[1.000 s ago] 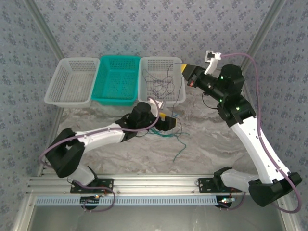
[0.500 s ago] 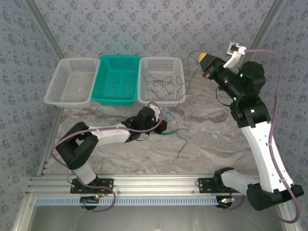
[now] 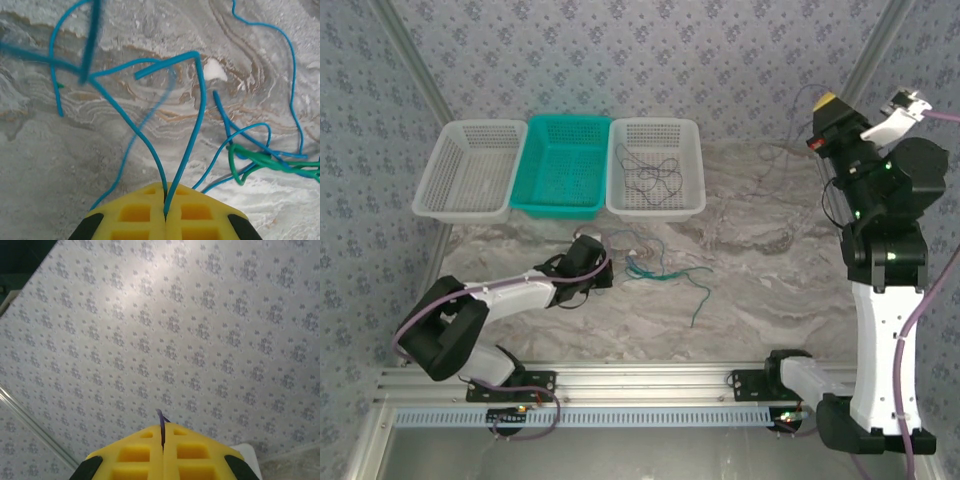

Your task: Untangle the cables

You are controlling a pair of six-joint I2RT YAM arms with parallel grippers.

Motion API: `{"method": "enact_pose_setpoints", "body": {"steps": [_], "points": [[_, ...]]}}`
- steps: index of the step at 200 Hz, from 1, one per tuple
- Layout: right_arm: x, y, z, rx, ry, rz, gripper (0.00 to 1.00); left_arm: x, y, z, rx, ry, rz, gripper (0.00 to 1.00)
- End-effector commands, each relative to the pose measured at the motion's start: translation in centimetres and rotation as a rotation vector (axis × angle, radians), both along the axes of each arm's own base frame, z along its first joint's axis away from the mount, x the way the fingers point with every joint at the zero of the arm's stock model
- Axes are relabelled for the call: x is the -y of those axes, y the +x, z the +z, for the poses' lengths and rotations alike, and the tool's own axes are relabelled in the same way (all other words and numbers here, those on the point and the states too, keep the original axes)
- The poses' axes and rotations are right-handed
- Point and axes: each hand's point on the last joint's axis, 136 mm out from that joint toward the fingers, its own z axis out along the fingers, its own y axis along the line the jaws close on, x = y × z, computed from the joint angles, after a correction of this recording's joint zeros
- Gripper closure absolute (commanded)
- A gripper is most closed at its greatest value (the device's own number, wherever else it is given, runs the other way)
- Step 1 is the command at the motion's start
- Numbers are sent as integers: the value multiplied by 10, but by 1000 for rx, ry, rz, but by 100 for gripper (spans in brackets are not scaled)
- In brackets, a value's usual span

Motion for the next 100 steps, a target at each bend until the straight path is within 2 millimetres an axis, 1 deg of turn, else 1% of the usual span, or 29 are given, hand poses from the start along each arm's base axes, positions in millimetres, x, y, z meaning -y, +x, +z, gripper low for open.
{"method": "enact_pose_setpoints", "body": {"steps": [1, 7, 15, 23, 28, 41, 61, 70, 82, 100], "points": [[-5, 6, 12, 13, 22, 42, 100, 14, 4, 12, 26, -87, -15, 97], [-7, 11, 12, 9, 29, 53, 100, 19, 4, 16, 35, -109, -29, 93], [-9, 18, 13, 6, 40, 71, 100, 25, 5, 23, 55, -138, -53, 85], [-12, 26, 14, 5, 41, 87, 100, 32, 5, 34, 84, -176, -79, 74], [-13, 31, 15, 2, 40, 95, 100, 36, 4, 41, 106, -199, -97, 65], [-14, 43, 19, -6, 38, 101, 100, 43, 3, 66, 173, -244, -134, 47], [-17, 61, 27, -1, 56, 120, 100, 44, -3, 107, 287, -270, -178, 28], [-20, 68, 30, 5, 72, 140, 100, 40, -6, 125, 339, -270, -181, 23], [-26, 78, 35, 16, 98, 171, 100, 32, -10, 146, 393, -264, -179, 18], [-45, 94, 38, 21, 119, 233, 100, 17, -16, 174, 466, -255, -160, 14]]}}
